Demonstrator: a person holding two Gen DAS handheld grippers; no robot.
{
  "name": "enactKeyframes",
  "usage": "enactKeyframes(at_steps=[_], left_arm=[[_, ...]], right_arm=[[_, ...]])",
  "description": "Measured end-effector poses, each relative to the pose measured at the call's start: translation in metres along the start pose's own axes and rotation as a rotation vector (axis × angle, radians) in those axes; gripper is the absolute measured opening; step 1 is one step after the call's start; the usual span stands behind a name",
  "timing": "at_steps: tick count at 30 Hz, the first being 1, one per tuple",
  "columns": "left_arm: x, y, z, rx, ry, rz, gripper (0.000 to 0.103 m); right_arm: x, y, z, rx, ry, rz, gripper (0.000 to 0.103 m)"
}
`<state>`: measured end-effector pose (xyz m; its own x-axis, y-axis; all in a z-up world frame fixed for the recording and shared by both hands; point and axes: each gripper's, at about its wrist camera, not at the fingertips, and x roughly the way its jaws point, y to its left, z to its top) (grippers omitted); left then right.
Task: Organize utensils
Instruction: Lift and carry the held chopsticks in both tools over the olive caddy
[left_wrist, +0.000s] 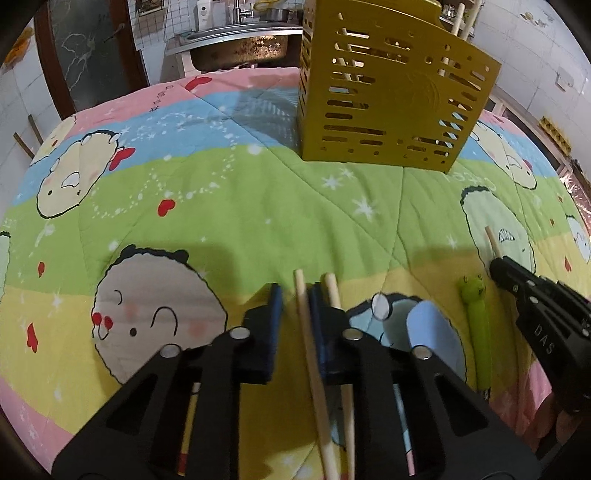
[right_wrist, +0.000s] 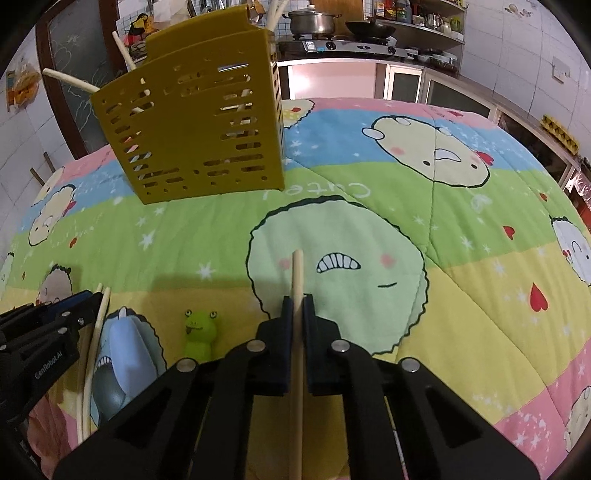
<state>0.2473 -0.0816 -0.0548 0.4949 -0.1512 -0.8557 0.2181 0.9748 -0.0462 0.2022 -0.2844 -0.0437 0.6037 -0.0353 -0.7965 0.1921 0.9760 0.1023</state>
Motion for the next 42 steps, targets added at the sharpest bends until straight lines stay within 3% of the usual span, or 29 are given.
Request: enactKeyframes(at_steps=[2, 11, 29, 37, 42], left_arm=[[0.000, 0.000, 0.001, -0.009, -0.005, -0.002, 0.006], [-0.015, 0.003, -0.005, -0.026, -0.069, -0.023, 0.004], [-0.135, 0.018, -0.022, -0.023, -0.413, -0.054, 0.004], [-0.167, 0.023, -0.044, -0.011, -0.521, -0.052, 0.004], [-0.172, 0.026, -0.055, -0.007, -0.549, -0.042, 0.004]], right_arm=[[-0.001, -0.003, 0.001, 0.024, -0.002, 0.018, 0.006], [-0.025, -0.016, 0.001, 0.078, -0.066, 0.071, 0.006], [-0.124, -0.024, -0.005, 0.067, -0.351, 0.116, 0.006], [-0.156, -0.028, -0.018, 0.041, -0.446, 0.118, 0.006], [-0.165, -0.025, -0.025, 0.017, -0.471, 0.112, 0.006]])
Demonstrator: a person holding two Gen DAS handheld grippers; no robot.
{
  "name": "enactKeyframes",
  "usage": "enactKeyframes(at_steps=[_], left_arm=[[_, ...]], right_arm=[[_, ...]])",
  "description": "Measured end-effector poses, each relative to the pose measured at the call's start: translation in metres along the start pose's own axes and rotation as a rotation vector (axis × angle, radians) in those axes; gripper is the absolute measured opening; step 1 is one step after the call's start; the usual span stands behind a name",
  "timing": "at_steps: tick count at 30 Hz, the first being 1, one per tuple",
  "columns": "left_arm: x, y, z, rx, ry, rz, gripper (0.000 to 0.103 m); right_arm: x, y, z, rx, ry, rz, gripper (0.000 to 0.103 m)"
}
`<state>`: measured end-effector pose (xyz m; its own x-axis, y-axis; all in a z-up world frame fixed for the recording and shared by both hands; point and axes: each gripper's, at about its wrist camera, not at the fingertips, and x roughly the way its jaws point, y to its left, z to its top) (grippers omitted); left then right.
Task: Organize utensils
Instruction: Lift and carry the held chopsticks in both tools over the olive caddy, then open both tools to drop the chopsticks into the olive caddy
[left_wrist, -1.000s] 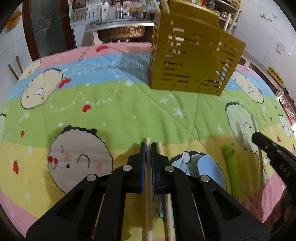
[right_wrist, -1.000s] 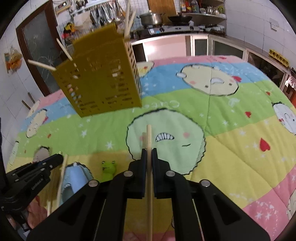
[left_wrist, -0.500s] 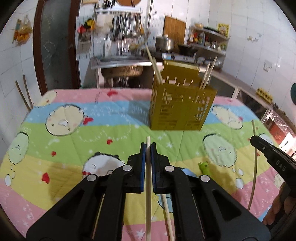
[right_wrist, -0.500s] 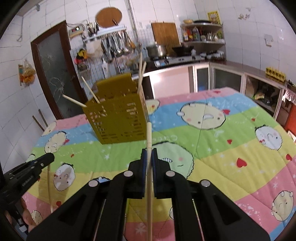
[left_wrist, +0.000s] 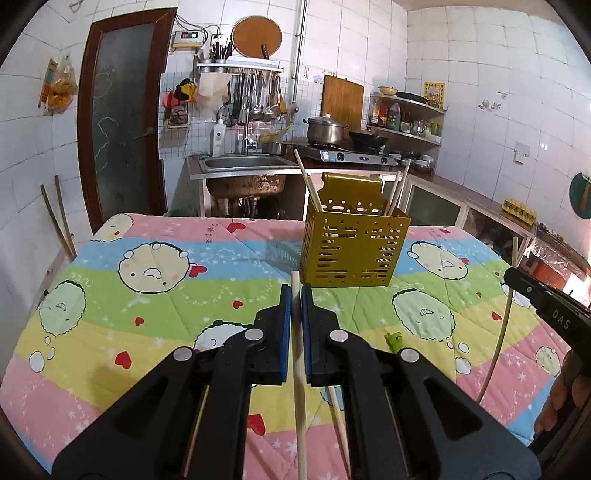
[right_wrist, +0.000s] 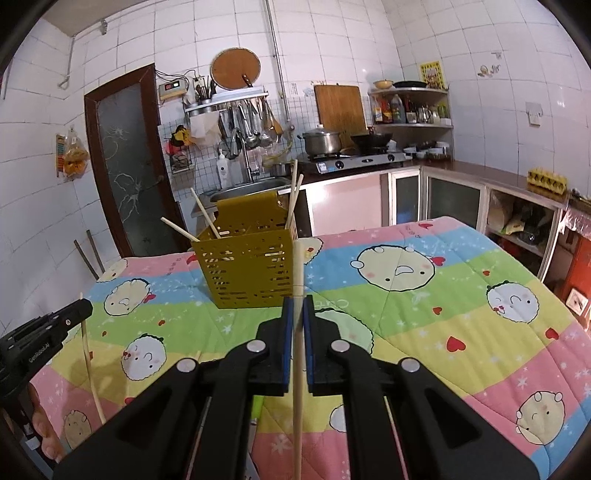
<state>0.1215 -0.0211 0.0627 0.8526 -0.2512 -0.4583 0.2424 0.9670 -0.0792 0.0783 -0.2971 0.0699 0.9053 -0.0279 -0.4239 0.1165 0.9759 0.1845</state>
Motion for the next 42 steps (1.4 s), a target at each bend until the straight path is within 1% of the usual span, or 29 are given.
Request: enactKeyframes(at_steps=[5, 9, 12, 14, 16, 19, 22, 24, 27, 30, 34, 37, 39, 42], left_arm=[[-0.010, -0.002, 0.004, 0.003, -0.048, 0.006, 0.004], [-0.018, -0.001, 0.022, -0.011, -0.098, -0.020, 0.004], [-0.021, -0.004, 0.049, -0.013, -0.147, -0.040, 0.004], [-0.020, -0.006, 0.071, -0.019, -0.184, -0.048, 0.004], [-0.019, -0.009, 0.097, -0.027, -0.234, -0.058, 0.004], [-0.016, -0.017, 0.126, -0.024, -0.295, -0.058, 0.004], [-0.001, -0.022, 0.157, -0.042, -0.347, -0.057, 0.004], [0.008, -0.026, 0.172, -0.055, -0.367, -0.053, 0.004], [0.027, -0.033, 0.195, -0.062, -0.414, -0.027, 0.004], [0.048, -0.040, 0.213, -0.063, -0.436, -0.017, 0.004], [0.073, -0.047, 0.223, -0.047, -0.453, 0.007, 0.004], [0.099, -0.052, 0.220, -0.036, -0.434, 0.023, 0.004], [0.119, -0.051, 0.215, -0.039, -0.404, 0.029, 0.004], [0.141, -0.043, 0.198, -0.059, -0.361, 0.030, 0.004]], right_arm=[[-0.011, 0.003, 0.003, -0.012, -0.036, 0.005, 0.006], [-0.016, 0.006, 0.016, -0.017, -0.075, 0.021, 0.006], [-0.017, 0.009, 0.037, -0.018, -0.110, 0.036, 0.006], [-0.014, 0.013, 0.058, -0.026, -0.140, 0.047, 0.006], [-0.011, 0.019, 0.076, -0.046, -0.176, 0.042, 0.006], [0.000, 0.026, 0.106, -0.067, -0.226, 0.032, 0.006], [0.014, 0.029, 0.133, -0.067, -0.263, 0.031, 0.006], [0.025, 0.032, 0.152, -0.069, -0.295, 0.028, 0.006], [0.039, 0.036, 0.177, -0.055, -0.335, 0.011, 0.006], [0.055, 0.038, 0.196, -0.032, -0.366, 0.015, 0.006], [0.085, 0.043, 0.207, -0.026, -0.372, 0.003, 0.006], [0.105, 0.047, 0.201, -0.039, -0.385, 0.000, 0.006], [0.121, 0.049, 0.194, -0.048, -0.387, -0.013, 0.006], [0.145, 0.045, 0.182, -0.032, -0.345, -0.014, 0.006]])
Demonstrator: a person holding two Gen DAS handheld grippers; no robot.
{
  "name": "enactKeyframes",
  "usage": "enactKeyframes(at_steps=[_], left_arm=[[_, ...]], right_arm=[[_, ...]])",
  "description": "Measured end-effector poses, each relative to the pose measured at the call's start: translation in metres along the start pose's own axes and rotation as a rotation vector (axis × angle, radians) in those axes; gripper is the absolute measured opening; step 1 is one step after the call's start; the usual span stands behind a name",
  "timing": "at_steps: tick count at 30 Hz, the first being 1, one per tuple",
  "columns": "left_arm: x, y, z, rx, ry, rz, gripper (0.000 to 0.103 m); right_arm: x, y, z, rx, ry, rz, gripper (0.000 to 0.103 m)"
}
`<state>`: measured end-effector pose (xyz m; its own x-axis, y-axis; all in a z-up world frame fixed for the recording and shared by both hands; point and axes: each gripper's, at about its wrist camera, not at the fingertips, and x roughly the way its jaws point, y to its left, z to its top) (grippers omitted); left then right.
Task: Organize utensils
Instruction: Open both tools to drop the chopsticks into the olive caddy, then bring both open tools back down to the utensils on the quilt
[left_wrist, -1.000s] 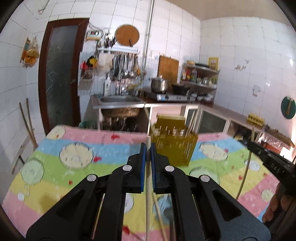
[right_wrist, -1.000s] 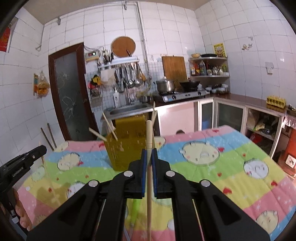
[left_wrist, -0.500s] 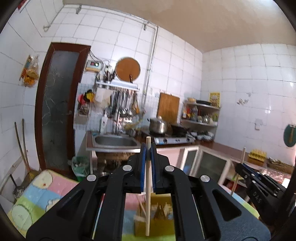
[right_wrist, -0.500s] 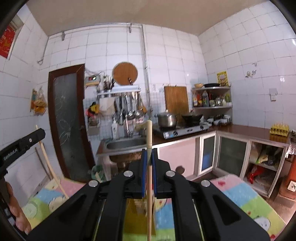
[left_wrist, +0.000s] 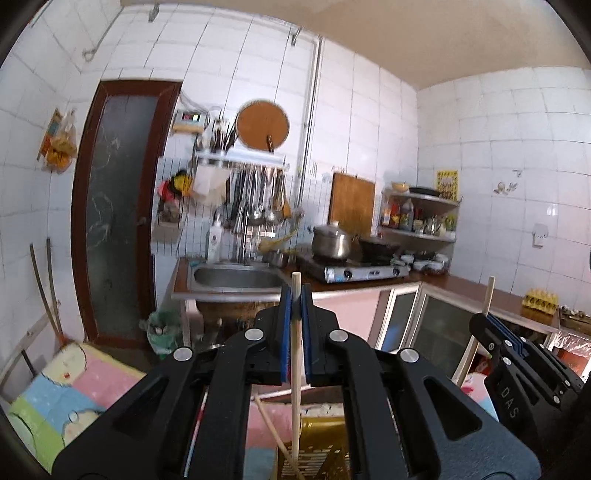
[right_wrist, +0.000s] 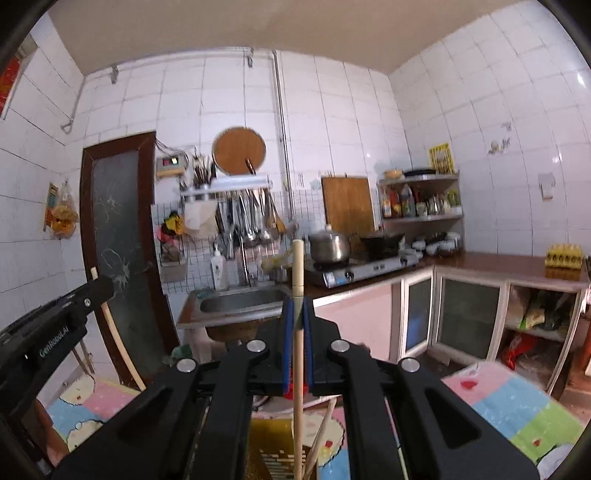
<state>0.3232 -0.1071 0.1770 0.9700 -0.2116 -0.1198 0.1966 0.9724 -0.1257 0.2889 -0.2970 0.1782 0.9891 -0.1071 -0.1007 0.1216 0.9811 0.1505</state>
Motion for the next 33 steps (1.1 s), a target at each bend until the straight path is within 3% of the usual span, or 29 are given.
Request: enactKeyframes(at_steps=[9, 10, 11, 12, 13, 14, 18, 20, 22, 26, 33], left_arm=[[0.030, 0.027, -0.049, -0.006, 0.190, -0.014, 0.004], [0.028, 0.031, -0.049, -0.020, 0.207, -0.024, 0.011], [0.027, 0.034, -0.047, -0.030, 0.216, -0.034, 0.027], [0.023, 0.037, -0.045, -0.038, 0.217, -0.032, 0.036], [0.017, 0.039, -0.042, -0.038, 0.209, -0.022, 0.054], [0.008, 0.041, -0.038, -0.035, 0.192, -0.009, 0.065], [-0.023, 0.044, -0.028, -0.004, 0.188, 0.002, 0.081], [-0.044, 0.047, -0.030, 0.013, 0.190, 0.016, 0.097], [-0.063, 0.051, -0.035, 0.024, 0.181, 0.020, 0.098], [-0.089, 0.060, -0.059, 0.050, 0.245, 0.028, 0.098], [-0.107, 0.071, -0.125, 0.056, 0.443, 0.111, 0.098]], right_arm=[[0.022, -0.020, -0.047, 0.046, 0.172, 0.022, 0.007], [0.020, -0.022, -0.048, 0.044, 0.184, 0.020, 0.007], [0.018, -0.023, -0.049, 0.037, 0.191, 0.017, 0.008], [0.018, -0.023, -0.049, 0.030, 0.197, 0.013, 0.018], [0.014, -0.026, -0.048, 0.023, 0.204, 0.005, 0.047], [0.010, -0.027, -0.048, 0.024, 0.206, -0.003, 0.060], [-0.019, -0.039, -0.048, -0.006, 0.216, -0.046, 0.064], [-0.033, -0.043, -0.050, -0.018, 0.242, -0.053, 0.064], [-0.051, -0.045, -0.055, -0.028, 0.272, -0.054, 0.064], [-0.085, -0.046, -0.076, -0.047, 0.346, -0.057, 0.064], [-0.117, -0.046, -0.139, -0.031, 0.463, -0.068, 0.064]])
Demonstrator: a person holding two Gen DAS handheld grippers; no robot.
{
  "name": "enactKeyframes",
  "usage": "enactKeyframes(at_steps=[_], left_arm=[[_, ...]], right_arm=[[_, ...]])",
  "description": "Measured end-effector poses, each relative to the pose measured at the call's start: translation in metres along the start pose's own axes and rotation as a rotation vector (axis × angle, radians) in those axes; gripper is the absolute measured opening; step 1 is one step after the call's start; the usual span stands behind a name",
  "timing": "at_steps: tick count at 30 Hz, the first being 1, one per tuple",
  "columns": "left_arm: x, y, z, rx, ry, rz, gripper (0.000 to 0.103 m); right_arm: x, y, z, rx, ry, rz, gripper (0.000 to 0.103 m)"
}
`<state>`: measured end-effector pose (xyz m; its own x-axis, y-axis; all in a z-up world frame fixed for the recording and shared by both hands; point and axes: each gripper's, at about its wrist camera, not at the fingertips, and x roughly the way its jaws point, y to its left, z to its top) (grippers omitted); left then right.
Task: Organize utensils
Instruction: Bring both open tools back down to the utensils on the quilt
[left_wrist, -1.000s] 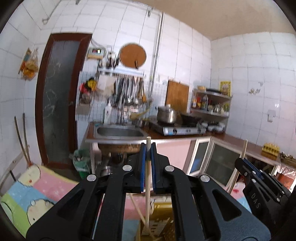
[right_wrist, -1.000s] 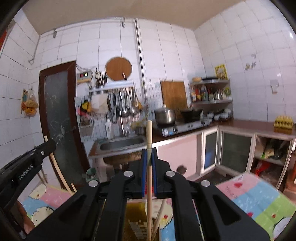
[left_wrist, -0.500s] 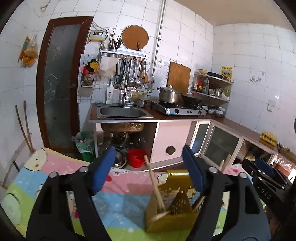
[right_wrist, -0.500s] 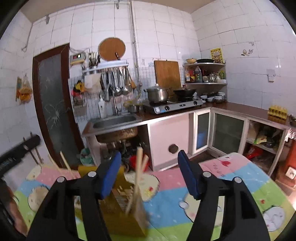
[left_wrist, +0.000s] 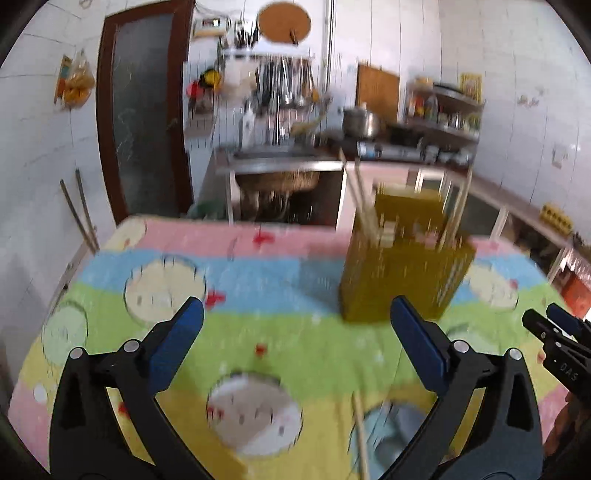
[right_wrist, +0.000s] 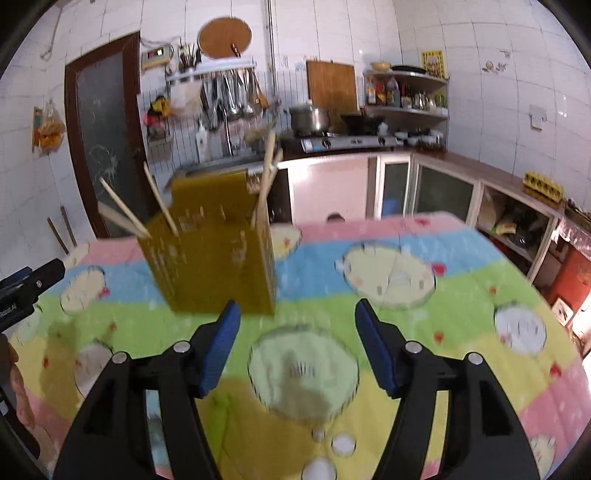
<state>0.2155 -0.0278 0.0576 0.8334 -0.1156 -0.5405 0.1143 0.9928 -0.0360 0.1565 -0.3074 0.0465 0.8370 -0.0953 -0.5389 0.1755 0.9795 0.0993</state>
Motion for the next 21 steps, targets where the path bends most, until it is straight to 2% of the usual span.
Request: enactKeyframes(at_steps=[8, 11, 16, 21], left_arm=[[0.028, 0.001, -0.052, 0.034, 0.167, -0.005, 0.098], [0.039, 0.000, -0.065, 0.032, 0.201, 0.008, 0.098], [0.049, -0.001, -0.076, 0.027, 0.227, 0.013, 0.098], [0.056, -0.002, -0.083, 0.015, 0.255, 0.011, 0.098]], right_arm=[[0.020, 0.015, -0.055, -0.020, 0.136, 0.016, 0.064], [0.028, 0.026, -0.062, -0.038, 0.178, 0.029, 0.064], [0.031, 0.042, -0.063, -0.080, 0.200, 0.037, 0.062], [0.041, 0.055, -0.069, -0.101, 0.258, 0.050, 0.045]])
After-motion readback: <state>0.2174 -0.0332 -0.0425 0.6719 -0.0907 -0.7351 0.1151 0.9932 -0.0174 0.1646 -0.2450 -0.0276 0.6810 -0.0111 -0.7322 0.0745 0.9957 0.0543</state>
